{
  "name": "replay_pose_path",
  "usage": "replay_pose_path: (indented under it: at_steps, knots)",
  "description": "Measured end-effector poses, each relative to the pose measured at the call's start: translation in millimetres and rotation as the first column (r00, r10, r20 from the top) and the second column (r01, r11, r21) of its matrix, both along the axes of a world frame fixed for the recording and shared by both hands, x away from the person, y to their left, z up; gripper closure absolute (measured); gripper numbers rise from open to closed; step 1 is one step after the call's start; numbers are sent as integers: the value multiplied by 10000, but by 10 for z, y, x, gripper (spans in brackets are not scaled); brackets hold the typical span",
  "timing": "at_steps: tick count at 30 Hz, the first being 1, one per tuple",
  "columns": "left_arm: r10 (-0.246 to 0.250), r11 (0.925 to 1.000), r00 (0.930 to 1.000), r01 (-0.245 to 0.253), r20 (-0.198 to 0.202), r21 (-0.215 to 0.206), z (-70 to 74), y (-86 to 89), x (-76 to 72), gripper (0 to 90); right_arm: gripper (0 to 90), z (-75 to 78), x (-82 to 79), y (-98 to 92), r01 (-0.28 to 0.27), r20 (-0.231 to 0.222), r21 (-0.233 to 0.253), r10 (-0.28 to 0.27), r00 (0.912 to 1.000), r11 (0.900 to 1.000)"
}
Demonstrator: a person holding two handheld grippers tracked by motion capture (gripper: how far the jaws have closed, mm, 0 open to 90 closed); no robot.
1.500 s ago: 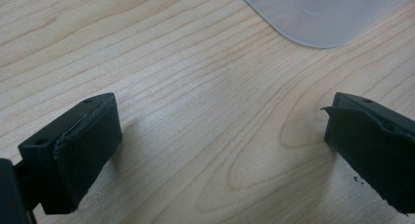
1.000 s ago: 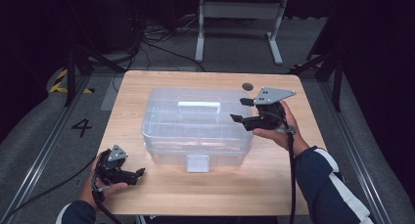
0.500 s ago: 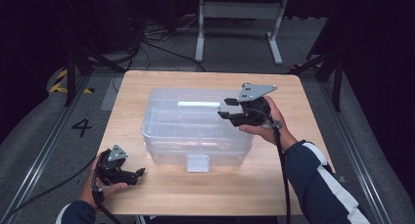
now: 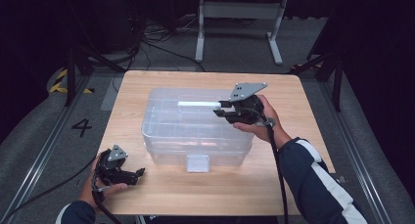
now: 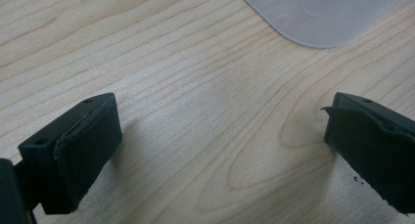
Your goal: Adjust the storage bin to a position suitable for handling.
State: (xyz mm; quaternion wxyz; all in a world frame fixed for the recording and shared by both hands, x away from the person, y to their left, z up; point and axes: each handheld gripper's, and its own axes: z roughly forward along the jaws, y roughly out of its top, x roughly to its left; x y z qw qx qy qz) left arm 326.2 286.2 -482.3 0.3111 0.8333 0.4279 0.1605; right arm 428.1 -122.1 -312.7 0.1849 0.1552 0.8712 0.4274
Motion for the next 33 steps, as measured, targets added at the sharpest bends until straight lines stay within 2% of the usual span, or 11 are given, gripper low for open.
replay_pose_path:
  at_steps: [3,6,15,21,23,24,25,30,33]
  knots:
    - [0,10000,10000,0,0,-2,0,0,0,9,711,18,-12,15,-9,27,-33,9,10000,10000]
    - [6,10000,10000,-6,-11,-16,-1,-1,-1,9,750,52,-24,21,-111,9,148,111,9999,9998]
    - [-29,10000,10000,29,14,-34,1,2,0,12,757,86,-2,40,-208,-67,116,209,9998,9997]
    - [168,9998,9998,-167,69,-147,33,18,-12,139,756,130,32,37,-53,-135,216,56,9999,9998]
    - [170,9998,9999,-171,9,39,64,27,-12,196,755,145,46,41,-29,-195,211,33,9998,9998]
    - [156,9997,9998,-159,143,200,81,33,-13,221,755,152,52,42,-4,-206,206,8,9998,9998]
    - [229,9996,9994,-234,277,165,104,33,-23,254,755,161,58,43,4,-234,187,0,9997,9998]
    - [270,9995,9939,-248,1068,-214,290,65,-71,345,751,207,105,47,16,-418,131,-11,9991,9999]
    - [344,9988,9900,-292,1366,-401,380,79,-85,396,750,222,122,47,28,-462,131,-22,9989,9999]
